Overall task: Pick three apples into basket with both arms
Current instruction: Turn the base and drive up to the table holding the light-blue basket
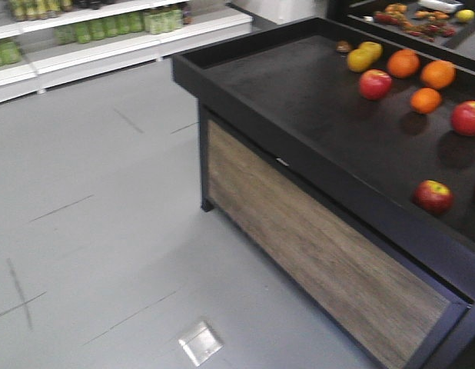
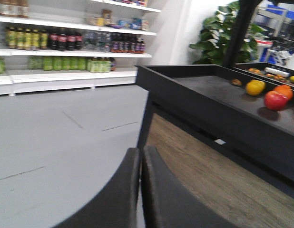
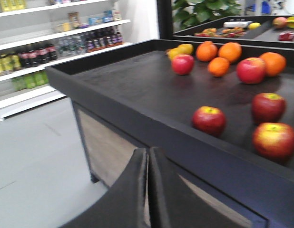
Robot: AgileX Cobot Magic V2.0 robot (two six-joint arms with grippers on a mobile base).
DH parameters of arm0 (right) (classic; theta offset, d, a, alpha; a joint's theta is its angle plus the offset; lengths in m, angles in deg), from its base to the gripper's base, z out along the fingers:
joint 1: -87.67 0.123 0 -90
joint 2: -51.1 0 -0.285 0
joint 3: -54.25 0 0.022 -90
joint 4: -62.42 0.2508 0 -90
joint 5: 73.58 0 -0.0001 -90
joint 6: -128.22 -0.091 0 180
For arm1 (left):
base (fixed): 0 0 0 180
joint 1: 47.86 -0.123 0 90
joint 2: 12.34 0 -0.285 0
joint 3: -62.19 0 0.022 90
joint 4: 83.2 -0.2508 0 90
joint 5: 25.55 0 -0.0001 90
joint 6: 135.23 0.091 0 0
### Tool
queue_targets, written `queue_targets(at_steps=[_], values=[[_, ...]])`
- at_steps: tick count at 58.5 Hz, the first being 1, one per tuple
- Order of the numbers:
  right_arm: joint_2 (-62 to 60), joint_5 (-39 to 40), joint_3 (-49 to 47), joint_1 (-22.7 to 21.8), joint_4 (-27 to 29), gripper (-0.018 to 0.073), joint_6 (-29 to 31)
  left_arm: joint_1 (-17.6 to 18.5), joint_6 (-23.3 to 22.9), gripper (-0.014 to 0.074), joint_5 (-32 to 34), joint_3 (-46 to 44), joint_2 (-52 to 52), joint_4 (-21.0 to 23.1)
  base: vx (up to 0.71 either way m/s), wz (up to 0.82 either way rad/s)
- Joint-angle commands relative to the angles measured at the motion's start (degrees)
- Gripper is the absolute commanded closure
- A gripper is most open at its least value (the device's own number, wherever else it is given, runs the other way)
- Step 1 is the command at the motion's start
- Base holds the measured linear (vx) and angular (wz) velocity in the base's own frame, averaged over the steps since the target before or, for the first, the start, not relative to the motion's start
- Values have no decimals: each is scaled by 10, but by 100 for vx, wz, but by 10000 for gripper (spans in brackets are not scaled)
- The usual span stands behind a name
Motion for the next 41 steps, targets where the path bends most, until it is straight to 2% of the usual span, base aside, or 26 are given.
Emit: queue_targets(at_steps=[1,41], values=[[-7,41,7,-3,-8,567,7,-2,-2,602,39,-14,-7,1,8,-48],[-7,41,7,-3,-8,567,7,-2,-2,602,39,-14,-7,1,6,-48]])
